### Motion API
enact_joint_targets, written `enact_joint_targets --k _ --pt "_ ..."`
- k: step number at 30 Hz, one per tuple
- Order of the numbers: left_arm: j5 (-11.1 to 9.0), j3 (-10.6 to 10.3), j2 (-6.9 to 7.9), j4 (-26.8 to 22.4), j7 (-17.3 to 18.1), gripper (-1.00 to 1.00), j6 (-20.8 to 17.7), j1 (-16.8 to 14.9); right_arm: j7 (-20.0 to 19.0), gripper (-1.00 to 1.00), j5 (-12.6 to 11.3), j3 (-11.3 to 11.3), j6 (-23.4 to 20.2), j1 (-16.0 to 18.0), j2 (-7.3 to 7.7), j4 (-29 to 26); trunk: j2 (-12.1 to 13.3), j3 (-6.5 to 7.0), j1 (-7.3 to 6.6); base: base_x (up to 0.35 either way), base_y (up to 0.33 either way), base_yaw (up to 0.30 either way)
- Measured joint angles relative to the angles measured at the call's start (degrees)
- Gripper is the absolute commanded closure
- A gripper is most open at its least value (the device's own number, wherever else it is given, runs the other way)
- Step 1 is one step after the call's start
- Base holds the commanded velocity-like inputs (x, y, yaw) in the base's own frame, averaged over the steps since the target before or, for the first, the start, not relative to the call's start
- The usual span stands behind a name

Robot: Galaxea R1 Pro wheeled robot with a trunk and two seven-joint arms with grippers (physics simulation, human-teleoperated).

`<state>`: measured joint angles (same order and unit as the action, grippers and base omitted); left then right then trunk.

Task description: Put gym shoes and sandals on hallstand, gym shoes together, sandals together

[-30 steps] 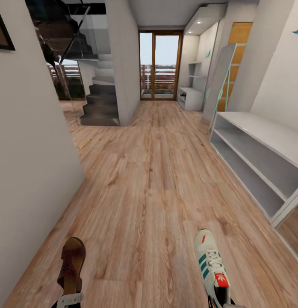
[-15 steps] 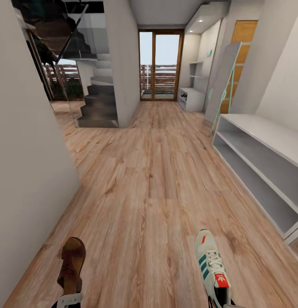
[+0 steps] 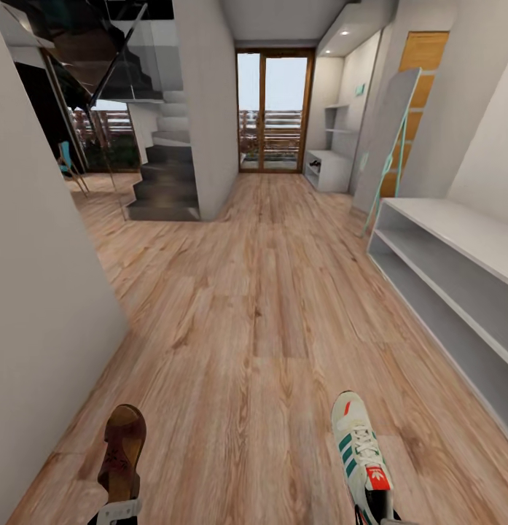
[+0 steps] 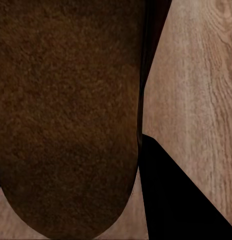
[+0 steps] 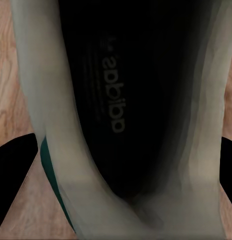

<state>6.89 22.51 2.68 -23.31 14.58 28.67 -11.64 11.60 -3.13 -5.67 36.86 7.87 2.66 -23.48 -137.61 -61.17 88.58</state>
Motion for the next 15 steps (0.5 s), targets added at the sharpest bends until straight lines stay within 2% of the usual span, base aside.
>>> enact_joint_targets --k 15 --pt "0.0 0.0 0.0 0.0 0.0 1.0 0.0 0.0 0.0 1.0 0.0 0.0 0.0 0.0 0.0 0.0 0.0 0.0 0.0 0.339 0.0 0.0"
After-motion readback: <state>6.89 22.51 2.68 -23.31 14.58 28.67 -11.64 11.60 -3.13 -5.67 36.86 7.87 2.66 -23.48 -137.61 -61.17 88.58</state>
